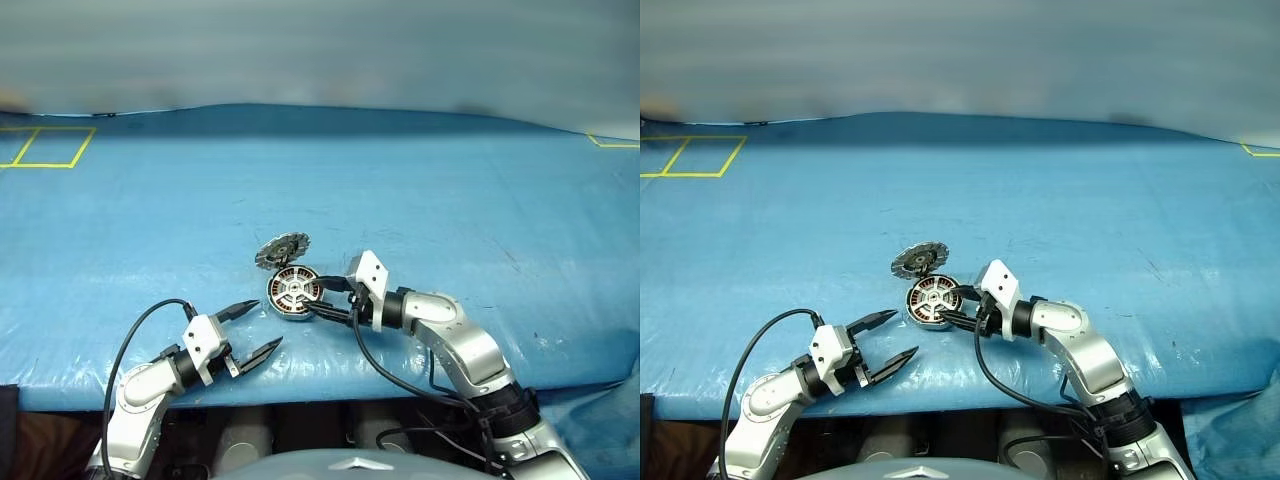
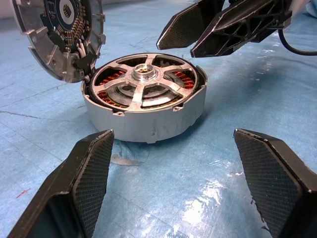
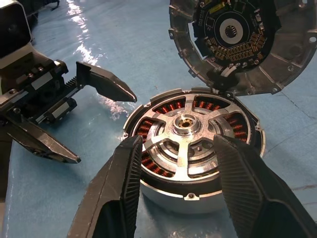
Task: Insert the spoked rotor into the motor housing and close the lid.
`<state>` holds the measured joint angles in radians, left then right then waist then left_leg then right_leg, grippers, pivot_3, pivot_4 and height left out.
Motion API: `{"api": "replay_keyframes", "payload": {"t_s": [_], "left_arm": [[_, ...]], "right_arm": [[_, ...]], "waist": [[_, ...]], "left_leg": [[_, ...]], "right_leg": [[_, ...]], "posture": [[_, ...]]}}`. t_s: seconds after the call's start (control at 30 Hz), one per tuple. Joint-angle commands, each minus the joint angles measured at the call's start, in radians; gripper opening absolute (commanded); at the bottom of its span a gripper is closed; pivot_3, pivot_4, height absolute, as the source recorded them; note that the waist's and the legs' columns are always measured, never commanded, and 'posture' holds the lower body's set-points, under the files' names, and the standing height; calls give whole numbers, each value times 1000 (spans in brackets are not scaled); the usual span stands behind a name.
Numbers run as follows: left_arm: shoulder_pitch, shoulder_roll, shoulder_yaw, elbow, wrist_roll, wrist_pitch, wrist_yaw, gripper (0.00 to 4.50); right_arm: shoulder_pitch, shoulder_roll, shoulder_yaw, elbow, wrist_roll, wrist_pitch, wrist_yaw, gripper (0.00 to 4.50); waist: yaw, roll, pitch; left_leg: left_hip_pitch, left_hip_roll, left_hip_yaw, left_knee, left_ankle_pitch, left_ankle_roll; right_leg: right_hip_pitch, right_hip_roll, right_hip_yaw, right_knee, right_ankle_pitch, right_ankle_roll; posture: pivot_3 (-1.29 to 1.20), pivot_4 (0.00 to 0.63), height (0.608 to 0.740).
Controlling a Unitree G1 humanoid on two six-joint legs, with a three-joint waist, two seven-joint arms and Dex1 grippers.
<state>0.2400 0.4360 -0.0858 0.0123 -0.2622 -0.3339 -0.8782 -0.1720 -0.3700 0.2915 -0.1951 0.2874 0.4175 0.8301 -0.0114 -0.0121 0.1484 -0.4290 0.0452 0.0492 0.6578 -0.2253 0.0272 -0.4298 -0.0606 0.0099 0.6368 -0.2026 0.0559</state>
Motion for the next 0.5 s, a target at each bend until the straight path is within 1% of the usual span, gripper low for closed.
{"api": "replay_keyframes", "payload": {"t_s": [0.03,0.2,0.3,0.47,0.5], "left_arm": [[0,2,0,-16,-3,-8,-2,4118],[0,3,1,-16,-6,-7,-4,4118],[-1,2,3,-16,-5,-8,-2,4118],[-1,1,4,-17,-6,-7,3,4118],[-1,1,4,-18,-6,-7,3,4118]], "right_arm": [[2,7,-24,-30,32,-16,7,2380],[0,26,-42,-29,60,-5,-3,2380],[-21,51,-52,3,55,17,-41,1791],[-68,105,-48,86,28,21,-95,168],[-77,111,-42,98,20,18,-98,75]], "waist": [[0,0,0],[0,0,0],[-1,0,0],[-1,0,0],[-1,0,0]], "left_leg": [[0,0,0,0,0,0],[0,0,0,0,0,0],[0,0,0,0,0,0],[0,0,0,1,0,0],[0,0,0,2,0,0]], "right_leg": [[0,0,0,0,0,0],[0,0,0,0,0,0],[0,0,0,1,0,0],[0,0,0,2,1,-1],[0,0,0,3,1,-1]], "posture": [[0,150,740],[0,150,740],[0,150,740],[0,150,740],[0,150,740]]}}
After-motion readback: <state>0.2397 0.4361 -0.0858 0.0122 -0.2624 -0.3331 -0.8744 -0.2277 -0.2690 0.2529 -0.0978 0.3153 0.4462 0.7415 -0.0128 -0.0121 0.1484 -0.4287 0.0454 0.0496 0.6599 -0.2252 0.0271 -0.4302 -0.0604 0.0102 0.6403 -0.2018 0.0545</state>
